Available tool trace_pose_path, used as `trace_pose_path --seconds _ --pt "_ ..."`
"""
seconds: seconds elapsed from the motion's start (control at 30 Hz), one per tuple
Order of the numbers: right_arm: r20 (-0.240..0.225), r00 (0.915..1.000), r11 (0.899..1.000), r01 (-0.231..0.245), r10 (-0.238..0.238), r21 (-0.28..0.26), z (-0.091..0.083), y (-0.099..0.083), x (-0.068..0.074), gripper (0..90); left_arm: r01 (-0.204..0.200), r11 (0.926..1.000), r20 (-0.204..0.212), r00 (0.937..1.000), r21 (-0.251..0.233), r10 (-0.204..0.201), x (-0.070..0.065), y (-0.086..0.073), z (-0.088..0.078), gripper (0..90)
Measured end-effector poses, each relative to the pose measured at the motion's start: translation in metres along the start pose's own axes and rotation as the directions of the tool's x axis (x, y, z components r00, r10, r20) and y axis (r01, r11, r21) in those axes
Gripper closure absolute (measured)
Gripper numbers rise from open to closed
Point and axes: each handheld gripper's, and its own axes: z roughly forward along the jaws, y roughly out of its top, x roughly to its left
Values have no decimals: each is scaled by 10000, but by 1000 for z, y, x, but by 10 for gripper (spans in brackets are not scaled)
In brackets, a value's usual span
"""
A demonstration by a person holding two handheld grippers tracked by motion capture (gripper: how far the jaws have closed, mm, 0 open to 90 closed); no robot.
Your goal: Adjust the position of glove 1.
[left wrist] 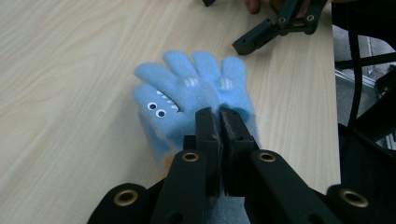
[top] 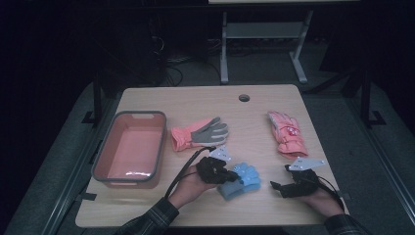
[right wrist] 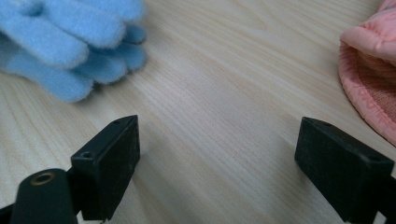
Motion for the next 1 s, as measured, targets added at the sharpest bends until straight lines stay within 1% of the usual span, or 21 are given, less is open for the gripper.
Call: trace_pose_path --seconds 0.07,0.17,0.2,0.23,0.27,0.3,0.43,0.53,0.57,0.6,0.63,0.67,0.7,0.77,0.83,0.9,0.93,0.97,1.0 --pt "-1 10000 10000 -3 3 1 0 0 0 136 19 10000 16 10000 30 -19 -1 0 2 871" --pt "1 10000 10000 0 0 2 0 0 0 136 -87 9998 65 9999 172 85 -2 -1 5 871" --pt "0 10000 10000 -3 3 1 0 0 0 136 -140 9995 57 9999 267 138 -2 -1 6 871" --pt "0 10000 10000 6 -6 -3 0 0 0 136 -138 9990 -35 9999 423 140 -2 -3 9 871" --pt "0 10000 10000 6 -6 -3 0 0 0 136 -138 9990 -35 9999 423 140 -2 -3 9 870" --pt "1 10000 10000 -3 3 2 0 0 0 136 -148 9984 -65 9999 539 152 -1 -4 11 870" --pt "1 10000 10000 0 0 2 0 0 0 136 -163 9961 -39 9999 867 167 0 -6 16 868" --pt "-1 10000 10000 1 -1 2 0 0 0 136 -194 9958 19 9998 900 193 0 -8 19 843" --pt "0 10000 10000 0 0 2 0 0 0 136 -170 9959 0 9999 888 170 0 -8 19 806" --pt "1 10000 10000 -4 4 -4 0 0 0 136 -165 9959 -36 9999 891 169 0 -8 18 678" --pt "1 10000 10000 -4 4 -4 0 0 0 136 -183 9958 -106 9998 902 193 0 -7 18 678" --pt "1 10000 10000 -4 4 5 0 0 0 136 -281 9961 -297 9991 839 307 -1 -7 17 612" --pt "0 10000 10000 -1 1 2 0 0 0 136 -283 9959 -371 9988 857 316 -2 -6 16 546" --pt "1 10000 10000 -1 1 -6 0 0 0 136 -391 9951 -571 9974 904 444 -3 -4 13 464" --pt "0 10000 10000 4 -4 0 0 0 0 136 -305 9963 -669 9971 809 359 -3 -3 12 383" --pt "-1 10000 10000 7 -7 0 0 0 0 136 -313 9962 -787 9962 812 378 -3 -3 14 304" --pt "4 10000 10000 -16 16 -22 0 0 0 136 -393 9953 -846 9953 888 469 -3 -3 14 268" --pt "5 10000 10000 -9 9 -22 0 0 0 136 -258 9964 -915 9953 804 331 -4 -3 17 241" --pt "5 10000 10000 -11 11 -22 0 0 0 136 -293 9959 -965 9946 854 375 -4 -2 18 227"
